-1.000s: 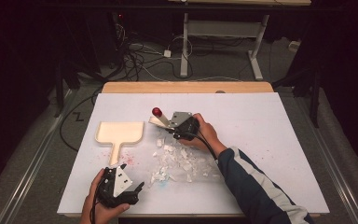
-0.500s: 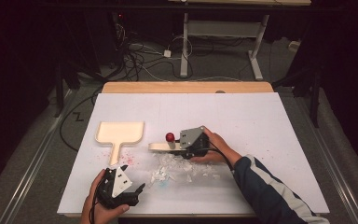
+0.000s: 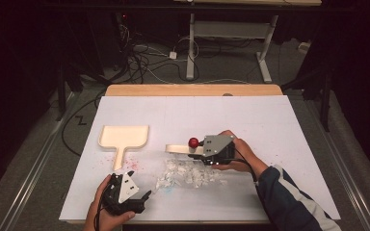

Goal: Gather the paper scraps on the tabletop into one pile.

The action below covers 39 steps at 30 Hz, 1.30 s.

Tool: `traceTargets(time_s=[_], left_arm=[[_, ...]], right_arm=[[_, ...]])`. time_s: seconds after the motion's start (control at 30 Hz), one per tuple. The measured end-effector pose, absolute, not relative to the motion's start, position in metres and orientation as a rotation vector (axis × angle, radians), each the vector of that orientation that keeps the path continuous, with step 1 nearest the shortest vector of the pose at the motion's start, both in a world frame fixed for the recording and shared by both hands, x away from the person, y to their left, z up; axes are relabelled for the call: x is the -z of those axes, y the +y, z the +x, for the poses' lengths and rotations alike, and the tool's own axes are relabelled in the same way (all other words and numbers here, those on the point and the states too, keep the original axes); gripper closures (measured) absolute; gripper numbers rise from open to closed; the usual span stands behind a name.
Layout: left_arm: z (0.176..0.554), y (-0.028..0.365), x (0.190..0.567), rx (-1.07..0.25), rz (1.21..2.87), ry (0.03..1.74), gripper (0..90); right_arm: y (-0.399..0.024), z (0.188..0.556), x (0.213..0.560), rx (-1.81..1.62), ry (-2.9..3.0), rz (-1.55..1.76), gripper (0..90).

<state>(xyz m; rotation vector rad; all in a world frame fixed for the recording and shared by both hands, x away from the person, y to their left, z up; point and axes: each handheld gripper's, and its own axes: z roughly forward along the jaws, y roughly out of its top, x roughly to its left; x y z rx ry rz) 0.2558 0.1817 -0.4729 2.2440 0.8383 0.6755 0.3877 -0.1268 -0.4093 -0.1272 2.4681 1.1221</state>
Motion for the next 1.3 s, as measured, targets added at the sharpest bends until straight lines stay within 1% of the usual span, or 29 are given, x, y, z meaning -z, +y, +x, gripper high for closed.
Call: traceTargets(time_s=[0.33, 0.47, 0.7, 1.0, 1.17, 1.3], left_arm=[[0.255, 0.182, 0.474, -0.670, 2.244, 0.847, 15.9], [0.255, 0.181, 0.473, -0.671, 2.253, 0.841, 15.9], [0.255, 0.179, 0.474, -0.657, 2.264, 0.841, 15.9], [0.256, 0.178, 0.473, -0.660, 2.276, 0.826, 15.9], [0.256, 0.178, 0.473, -0.661, 2.275, 0.828, 15.9], [0.255, 0.178, 0.473, -0.664, 2.268, 0.829, 15.9]], right_arm=[[-0.177, 0.376, 0.388, -1.152, 2.463, 0.134, 68.2], [-0.195, 0.365, 0.387, -1.100, 2.469, 0.200, 68.2], [-0.223, 0.355, 0.397, -0.997, 2.468, 0.358, 68.2], [-0.227, 0.356, 0.417, -0.837, 2.442, 0.542, 68.2], [-0.213, 0.350, 0.426, -0.852, 2.480, 0.532, 68.2], [-0.200, 0.341, 0.425, -0.903, 2.510, 0.475, 68.2]])
